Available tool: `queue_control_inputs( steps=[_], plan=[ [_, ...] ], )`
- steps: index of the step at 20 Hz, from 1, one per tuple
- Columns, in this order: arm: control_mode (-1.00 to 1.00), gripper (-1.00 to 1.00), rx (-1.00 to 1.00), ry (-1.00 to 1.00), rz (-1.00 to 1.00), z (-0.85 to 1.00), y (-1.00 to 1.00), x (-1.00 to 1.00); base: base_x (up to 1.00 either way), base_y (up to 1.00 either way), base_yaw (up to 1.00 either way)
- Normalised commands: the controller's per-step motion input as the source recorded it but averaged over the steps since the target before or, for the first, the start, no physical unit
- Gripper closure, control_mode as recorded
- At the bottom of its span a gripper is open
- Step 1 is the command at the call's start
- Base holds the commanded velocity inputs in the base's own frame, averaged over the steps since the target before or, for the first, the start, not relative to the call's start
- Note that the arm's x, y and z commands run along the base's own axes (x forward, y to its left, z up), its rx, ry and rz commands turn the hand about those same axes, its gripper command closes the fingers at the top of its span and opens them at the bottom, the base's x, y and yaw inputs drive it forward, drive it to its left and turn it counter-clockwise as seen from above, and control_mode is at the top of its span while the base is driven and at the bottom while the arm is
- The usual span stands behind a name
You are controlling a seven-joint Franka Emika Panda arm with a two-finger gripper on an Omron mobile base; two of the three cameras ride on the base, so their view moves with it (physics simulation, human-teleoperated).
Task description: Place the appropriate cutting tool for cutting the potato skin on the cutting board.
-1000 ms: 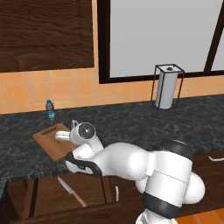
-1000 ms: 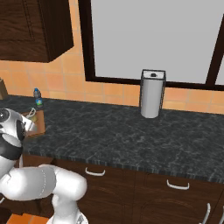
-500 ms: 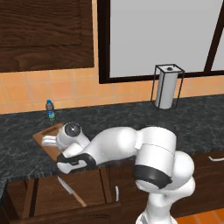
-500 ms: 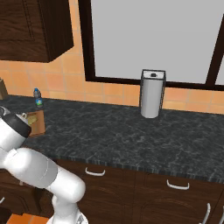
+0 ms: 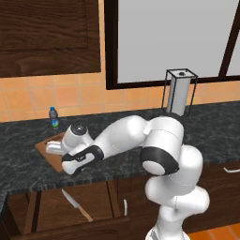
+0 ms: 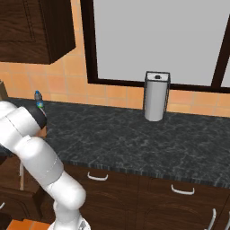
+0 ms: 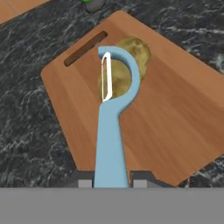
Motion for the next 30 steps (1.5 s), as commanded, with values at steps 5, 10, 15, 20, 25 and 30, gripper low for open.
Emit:
queue_control_inputs(
  steps=[5, 10, 15, 20, 25, 30],
  plan=[
    [-1.00, 1.00, -0.02, -0.01, 0.00, -0.14, 0.12, 0.00, 0.00, 0.00, 0.00],
    [-1.00, 1.00, -0.04, 0.00, 0.00, -0.24, 0.25, 0.01, 0.00, 0.00, 0.00],
    [-1.00, 1.00, -0.01, 0.00, 0.00, -0.27, 0.15, 0.14, 0.00, 0.00, 0.00],
    [-1.00, -1.00, -0.01, 0.05, 0.00, -0.01, 0.15, 0.35, 0.00, 0.00, 0.00],
    [-1.00, -1.00, -0.06, 0.20, 0.00, 0.39, 0.00, 0.00, 0.00, 0.00, 0.00],
    [-1.00, -1.00, -0.12, 0.09, 0.00, 0.64, 0.00, -0.04, 0.00, 0.00, 0.00]
  ],
)
